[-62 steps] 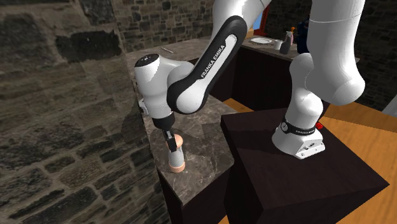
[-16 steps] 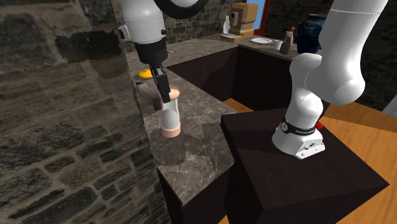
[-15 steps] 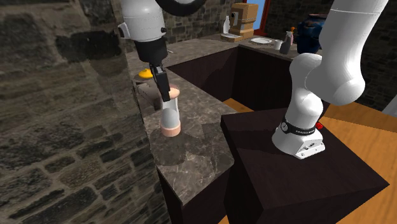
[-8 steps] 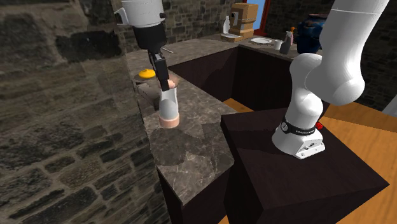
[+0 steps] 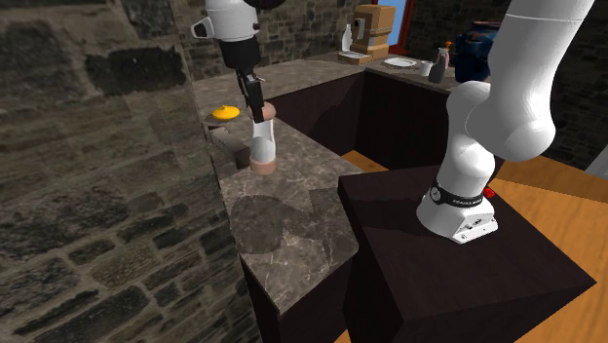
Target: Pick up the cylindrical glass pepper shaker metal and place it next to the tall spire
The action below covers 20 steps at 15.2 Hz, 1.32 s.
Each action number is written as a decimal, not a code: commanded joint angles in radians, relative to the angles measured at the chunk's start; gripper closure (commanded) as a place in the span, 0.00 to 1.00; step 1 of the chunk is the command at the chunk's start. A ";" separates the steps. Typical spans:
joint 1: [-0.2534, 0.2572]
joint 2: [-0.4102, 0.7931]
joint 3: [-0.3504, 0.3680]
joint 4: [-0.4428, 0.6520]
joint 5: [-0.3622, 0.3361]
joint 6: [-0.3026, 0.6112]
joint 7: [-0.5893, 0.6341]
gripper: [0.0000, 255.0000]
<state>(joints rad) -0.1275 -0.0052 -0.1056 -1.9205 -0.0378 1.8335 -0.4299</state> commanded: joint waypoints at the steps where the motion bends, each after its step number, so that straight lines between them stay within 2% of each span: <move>1: -0.022 0.008 -0.022 -0.002 -0.003 0.012 -0.044 1.00; 11: -0.143 0.126 -0.131 0.080 0.008 0.056 -0.276 1.00; 20: -0.272 0.310 -0.199 0.263 0.060 0.059 -0.481 1.00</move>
<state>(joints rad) -0.3802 0.2685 -0.2975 -1.7032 0.0112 1.9018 -0.8825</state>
